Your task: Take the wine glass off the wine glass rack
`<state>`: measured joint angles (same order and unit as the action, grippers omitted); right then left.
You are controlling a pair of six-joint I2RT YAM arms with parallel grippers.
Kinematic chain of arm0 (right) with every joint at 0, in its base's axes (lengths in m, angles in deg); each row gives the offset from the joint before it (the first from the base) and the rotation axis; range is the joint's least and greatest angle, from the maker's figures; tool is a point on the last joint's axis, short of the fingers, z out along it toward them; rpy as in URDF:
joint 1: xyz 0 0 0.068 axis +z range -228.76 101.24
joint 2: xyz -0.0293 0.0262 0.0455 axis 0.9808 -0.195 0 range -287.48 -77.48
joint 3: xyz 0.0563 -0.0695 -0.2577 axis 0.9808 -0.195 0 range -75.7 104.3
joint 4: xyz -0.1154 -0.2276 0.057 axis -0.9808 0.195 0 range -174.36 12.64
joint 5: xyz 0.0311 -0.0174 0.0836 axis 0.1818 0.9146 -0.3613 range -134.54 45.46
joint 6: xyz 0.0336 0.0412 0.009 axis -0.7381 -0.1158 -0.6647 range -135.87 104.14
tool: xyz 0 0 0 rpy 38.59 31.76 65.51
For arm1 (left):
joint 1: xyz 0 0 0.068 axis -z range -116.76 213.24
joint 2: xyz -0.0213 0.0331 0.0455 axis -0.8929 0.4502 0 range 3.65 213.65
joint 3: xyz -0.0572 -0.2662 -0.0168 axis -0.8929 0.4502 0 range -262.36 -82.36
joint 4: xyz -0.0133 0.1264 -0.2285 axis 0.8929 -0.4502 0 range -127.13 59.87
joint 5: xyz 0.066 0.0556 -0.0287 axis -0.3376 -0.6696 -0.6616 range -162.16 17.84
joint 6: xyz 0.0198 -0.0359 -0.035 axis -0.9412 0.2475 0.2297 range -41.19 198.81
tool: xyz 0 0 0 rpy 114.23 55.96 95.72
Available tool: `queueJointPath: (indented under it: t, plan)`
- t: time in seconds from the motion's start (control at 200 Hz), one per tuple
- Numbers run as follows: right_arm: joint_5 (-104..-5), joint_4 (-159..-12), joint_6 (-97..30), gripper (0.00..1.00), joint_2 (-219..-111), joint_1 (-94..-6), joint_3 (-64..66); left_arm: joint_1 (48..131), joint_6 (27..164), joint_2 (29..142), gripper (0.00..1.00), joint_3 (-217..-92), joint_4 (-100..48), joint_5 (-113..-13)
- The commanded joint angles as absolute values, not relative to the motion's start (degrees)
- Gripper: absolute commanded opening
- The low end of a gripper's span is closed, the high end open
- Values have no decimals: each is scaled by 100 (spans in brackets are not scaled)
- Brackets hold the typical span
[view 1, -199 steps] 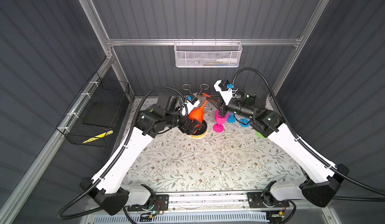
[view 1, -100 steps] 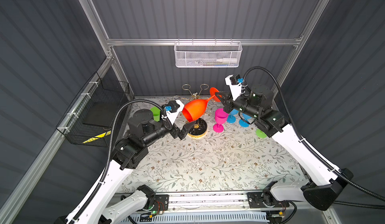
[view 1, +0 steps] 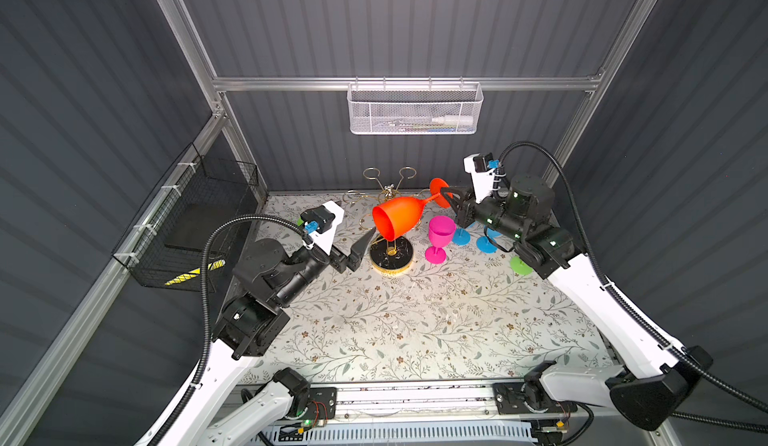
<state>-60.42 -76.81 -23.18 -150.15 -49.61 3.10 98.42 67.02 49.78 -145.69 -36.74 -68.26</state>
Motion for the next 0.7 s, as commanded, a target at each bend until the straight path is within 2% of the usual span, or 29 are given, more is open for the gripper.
queueJointPath:
  t: [0.0, 0.12, 0.37, 0.605, 0.695]
  plan:
    - [-6320, -8056, -2474, 0, -14850, -4989, 184, 9858, 6834, 5050, 85, -14559, -3426, -6839]
    - [-6806, -8206, -2491, 0, -14811, -4984, 117, 9858, 6889, 5327, 80, -14773, -3652, -6668]
    - [-7119, -8481, -2653, 0, -14677, -4988, -39, 9858, 7062, 5752, 73, -15053, -3826, -6381]
    - [-7273, -8541, -2767, 0, -14648, -4984, -133, 9858, 7121, 5859, 46, -15126, -3804, -6311]
    - [-7322, -8533, -2782, 0, -14648, -4984, -163, 9858, 7090, 5843, 29, -15121, -3782, -6269]
